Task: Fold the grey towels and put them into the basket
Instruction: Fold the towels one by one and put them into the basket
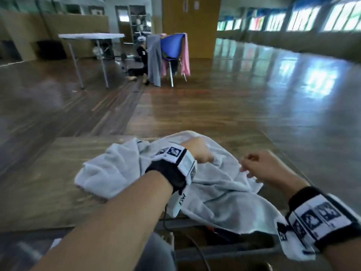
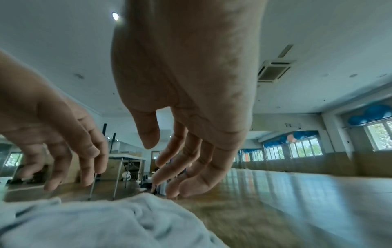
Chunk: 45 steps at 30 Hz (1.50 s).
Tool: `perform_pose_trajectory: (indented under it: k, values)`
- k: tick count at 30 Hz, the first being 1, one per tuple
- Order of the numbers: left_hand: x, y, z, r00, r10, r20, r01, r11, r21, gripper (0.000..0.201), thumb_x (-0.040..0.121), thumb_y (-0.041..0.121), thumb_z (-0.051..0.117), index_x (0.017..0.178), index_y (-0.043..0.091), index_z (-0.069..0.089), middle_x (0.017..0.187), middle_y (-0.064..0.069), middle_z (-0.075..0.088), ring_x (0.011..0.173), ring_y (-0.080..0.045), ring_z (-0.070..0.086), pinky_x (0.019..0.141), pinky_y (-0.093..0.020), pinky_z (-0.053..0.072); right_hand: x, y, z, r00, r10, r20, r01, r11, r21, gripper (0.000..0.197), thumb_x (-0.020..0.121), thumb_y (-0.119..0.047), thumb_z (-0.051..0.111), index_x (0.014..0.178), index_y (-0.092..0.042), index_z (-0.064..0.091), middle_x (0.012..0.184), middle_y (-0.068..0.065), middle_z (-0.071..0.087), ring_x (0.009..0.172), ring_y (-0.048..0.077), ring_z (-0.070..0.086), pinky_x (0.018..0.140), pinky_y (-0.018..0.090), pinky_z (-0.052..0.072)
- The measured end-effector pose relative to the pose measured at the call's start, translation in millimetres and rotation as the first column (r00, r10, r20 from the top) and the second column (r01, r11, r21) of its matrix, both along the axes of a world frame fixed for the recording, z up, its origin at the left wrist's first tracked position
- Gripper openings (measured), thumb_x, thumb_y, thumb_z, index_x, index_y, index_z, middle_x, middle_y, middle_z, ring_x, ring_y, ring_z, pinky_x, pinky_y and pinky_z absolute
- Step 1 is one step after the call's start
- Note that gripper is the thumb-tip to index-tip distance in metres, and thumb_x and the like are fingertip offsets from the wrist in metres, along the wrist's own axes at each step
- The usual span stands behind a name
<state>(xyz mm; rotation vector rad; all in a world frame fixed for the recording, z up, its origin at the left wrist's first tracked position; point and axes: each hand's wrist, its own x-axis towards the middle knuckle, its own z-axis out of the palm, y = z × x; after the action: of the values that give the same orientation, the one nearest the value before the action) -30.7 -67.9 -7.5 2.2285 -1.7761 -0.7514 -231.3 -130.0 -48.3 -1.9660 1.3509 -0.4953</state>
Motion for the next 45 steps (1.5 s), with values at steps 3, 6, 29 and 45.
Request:
perform_pose_trajectory:
  k: [3,6,29,45]
  values:
    - [-20.1,-20.4,-49.5,0.995,-0.065,0.07,0.056,0.99,0.126,0.024,0.084,0.026,0.074,0.096,0.005,0.069,0.091,-0.008,0.066,0.084,-0.022,0.06,0.066,-0.026,0.049,-20.7,-7.4,-34.7,0.999,0.0,-0.045,-0.001,1.0,-0.016,0.02,0.089,-0.023,0.066,0.071,-0.015,0.072,0.074,0.004,0.075,0.067,0.022,0.066,0.066,0.036,0.055]
    - [-27.8,-26.5,-91.2,0.984,-0.005,0.177,-0.023,0.988,0.153,0.038,0.076,0.031,0.079,0.11,0.017,0.071,0.111,-0.003,0.07,0.099,-0.023,0.066,0.089,-0.036,0.055,-25.1,-12.5,-54.0,0.997,0.04,-0.072,-0.043,0.999,-0.033,0.01,0.084,-0.026,0.068,0.075,-0.023,0.069,0.071,-0.005,0.073,0.07,0.012,0.066,0.062,0.024,0.05]
    - [-15.2,-58.3,-77.2,0.94,-0.028,-0.339,-0.202,0.755,-0.624,0.021,0.085,0.034,0.074,0.092,0.018,0.063,0.08,0.004,0.07,0.077,-0.017,0.065,0.074,-0.042,0.054,3.1,-45.4,-27.9,0.738,0.209,0.641,-0.02,0.957,-0.289,0.067,0.087,0.011,0.061,0.133,-0.037,0.049,0.117,-0.013,0.069,0.107,0.006,0.066,0.086,0.023,0.054]
    - [-26.0,-52.0,-60.4,0.873,-0.196,-0.446,-0.072,0.853,-0.516,0.047,0.091,0.02,0.065,0.135,0.033,0.057,0.123,0.014,0.059,0.109,0.002,0.055,0.096,-0.012,0.043,8.0,-54.3,-41.8,0.946,-0.125,0.3,0.159,0.983,-0.093,0.014,0.096,-0.03,0.061,0.089,-0.02,0.068,0.084,0.001,0.072,0.08,0.02,0.07,0.067,0.037,0.059]
